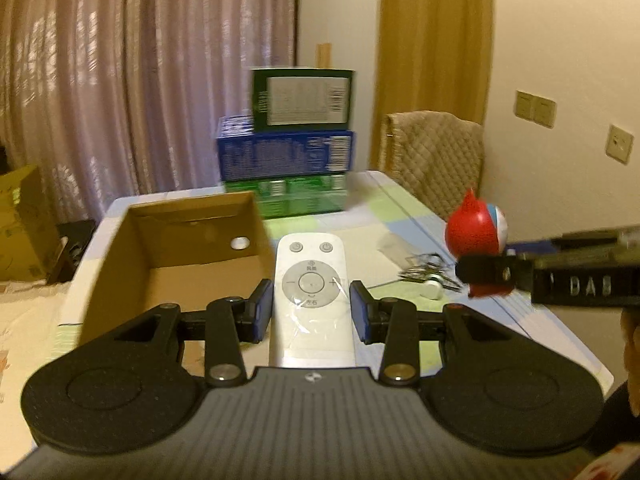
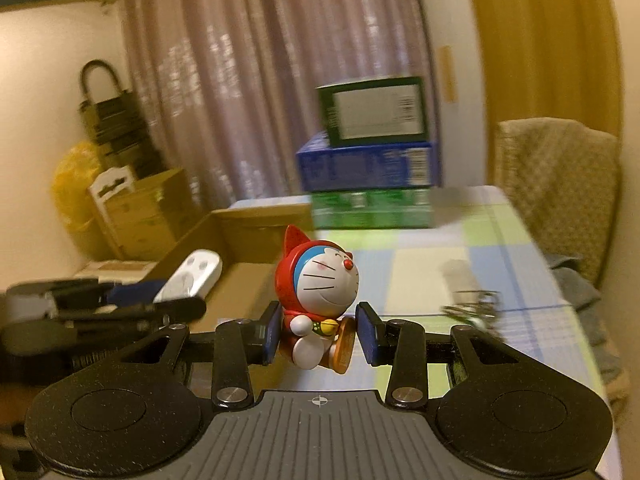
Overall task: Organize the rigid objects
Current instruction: 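Carry the remote with the left gripper while the right carries the figure over the box, then open the left gripper to drop the remote while the right drops the figure into the box, then move both empty grippers back toward the pill bottle and wire holder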
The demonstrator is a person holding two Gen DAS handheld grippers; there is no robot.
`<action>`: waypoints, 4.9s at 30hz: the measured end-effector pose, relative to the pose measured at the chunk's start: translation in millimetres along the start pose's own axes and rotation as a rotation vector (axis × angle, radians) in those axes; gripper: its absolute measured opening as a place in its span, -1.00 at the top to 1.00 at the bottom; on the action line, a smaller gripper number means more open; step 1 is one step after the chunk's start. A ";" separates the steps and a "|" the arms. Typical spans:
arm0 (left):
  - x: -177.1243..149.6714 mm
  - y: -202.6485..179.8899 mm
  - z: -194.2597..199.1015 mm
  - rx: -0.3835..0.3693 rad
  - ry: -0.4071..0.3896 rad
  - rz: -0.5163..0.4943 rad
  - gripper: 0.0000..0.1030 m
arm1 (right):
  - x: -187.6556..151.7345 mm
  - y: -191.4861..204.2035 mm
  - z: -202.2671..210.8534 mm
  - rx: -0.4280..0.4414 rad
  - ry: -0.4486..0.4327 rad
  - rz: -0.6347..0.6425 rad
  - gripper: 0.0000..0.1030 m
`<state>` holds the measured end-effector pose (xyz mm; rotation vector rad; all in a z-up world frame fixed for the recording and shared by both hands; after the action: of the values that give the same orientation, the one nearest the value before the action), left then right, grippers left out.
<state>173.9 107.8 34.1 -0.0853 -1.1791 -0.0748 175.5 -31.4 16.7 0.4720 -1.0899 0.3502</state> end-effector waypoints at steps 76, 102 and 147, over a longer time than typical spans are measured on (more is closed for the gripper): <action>-13.3 164.2 -91.5 0.135 0.130 0.065 0.22 | -3.5 66.2 -190.3 0.080 0.157 0.259 0.27; -2.1 37.3 7.0 0.038 0.072 0.116 0.22 | 0.4 -8.6 -2.8 -0.007 0.057 -0.006 0.07; -62.4 -142.7 -113.1 -0.161 0.154 -0.005 -0.03 | -66.9 -198.6 27.7 -0.291 0.072 -0.183 -0.30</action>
<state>239.4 -45.2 -62.6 -0.2155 -1.0178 -0.1777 224.0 -217.2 -71.5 0.2947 -0.9992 0.0450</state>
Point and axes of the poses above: each gripper's, at about its wrist camera, not at the fingertips, and z roughly against the way its jaws point, y to its left, x to its top, the point moved 6 cm from there along -z, roughly the way its jaws point, and after that the axes turned 8 degrees about -y, right-handed, at the moved point
